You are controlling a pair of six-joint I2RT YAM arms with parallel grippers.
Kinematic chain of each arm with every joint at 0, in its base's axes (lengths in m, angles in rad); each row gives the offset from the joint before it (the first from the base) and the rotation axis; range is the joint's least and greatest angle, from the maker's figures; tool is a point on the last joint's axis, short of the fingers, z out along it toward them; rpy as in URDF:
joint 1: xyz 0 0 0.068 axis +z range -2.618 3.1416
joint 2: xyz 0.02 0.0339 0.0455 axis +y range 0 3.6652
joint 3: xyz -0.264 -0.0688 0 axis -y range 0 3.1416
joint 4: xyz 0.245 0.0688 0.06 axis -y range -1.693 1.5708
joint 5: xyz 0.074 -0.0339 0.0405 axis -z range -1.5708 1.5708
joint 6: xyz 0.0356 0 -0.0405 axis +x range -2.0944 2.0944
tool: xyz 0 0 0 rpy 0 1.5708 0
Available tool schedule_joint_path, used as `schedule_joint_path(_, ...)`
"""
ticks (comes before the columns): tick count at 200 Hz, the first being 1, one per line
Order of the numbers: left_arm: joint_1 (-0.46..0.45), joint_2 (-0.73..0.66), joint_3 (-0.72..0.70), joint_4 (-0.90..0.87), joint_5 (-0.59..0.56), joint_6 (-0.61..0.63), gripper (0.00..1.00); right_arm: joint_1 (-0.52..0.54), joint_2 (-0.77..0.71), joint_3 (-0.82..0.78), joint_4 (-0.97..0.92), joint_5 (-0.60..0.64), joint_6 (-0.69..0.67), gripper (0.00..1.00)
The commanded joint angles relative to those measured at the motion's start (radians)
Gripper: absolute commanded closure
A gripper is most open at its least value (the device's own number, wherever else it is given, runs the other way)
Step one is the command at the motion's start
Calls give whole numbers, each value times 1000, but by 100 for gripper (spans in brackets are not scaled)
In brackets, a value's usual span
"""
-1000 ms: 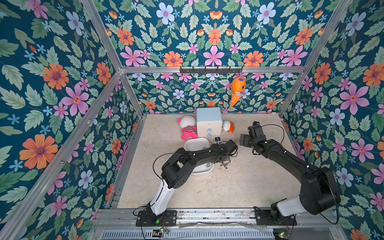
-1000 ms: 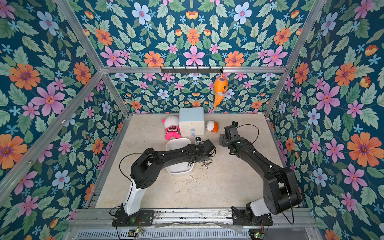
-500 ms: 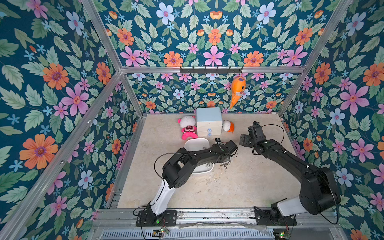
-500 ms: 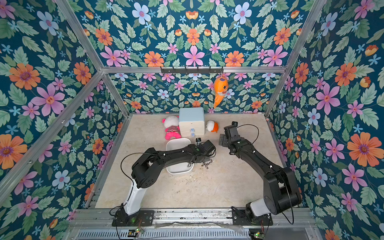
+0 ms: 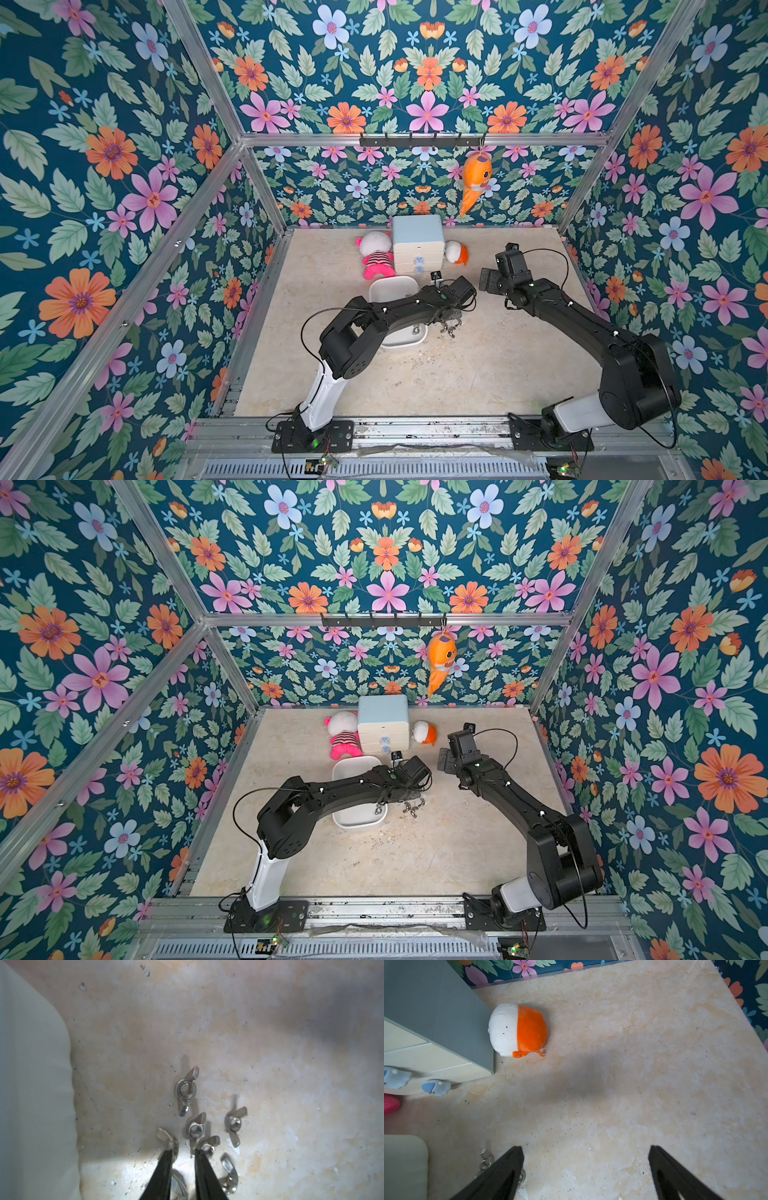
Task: Take out the wing nut from the storage box
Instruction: Place the wing nut at the center of the board, then pick up the wing nut from the storage box.
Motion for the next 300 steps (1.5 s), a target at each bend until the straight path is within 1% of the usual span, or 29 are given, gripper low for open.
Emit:
schedule_joint_path(1, 2, -27, 13, -13, -37, 15, 74, 0, -4, -1, 6, 8, 6, 1)
schedule_joint_path(48, 41, -94, 3, -31, -75, 61, 74, 0, -3, 3, 2, 6, 5, 1)
schedule_joint_path(88, 89, -167, -32, -45, -138, 95, 74, 0, 2, 4, -1, 7, 5, 1)
schedule_joint_path(143, 162, -263, -140, -27, -147, 98, 74, 0, 6, 12, -4, 7, 5, 1)
schedule_joint_path(170, 191, -289, -191, -15, -150, 95, 75, 1, 8, 14, -7, 8, 5, 1)
schedule_joint_path(238, 222, -298, -254, 38, -115, 112, 75, 1, 9, 24, -15, 9, 5, 1)
schedule_joint_path(300, 263, -284, -318, 166, 19, 140, 74, 0, 14, 39, -21, 10, 0, 1)
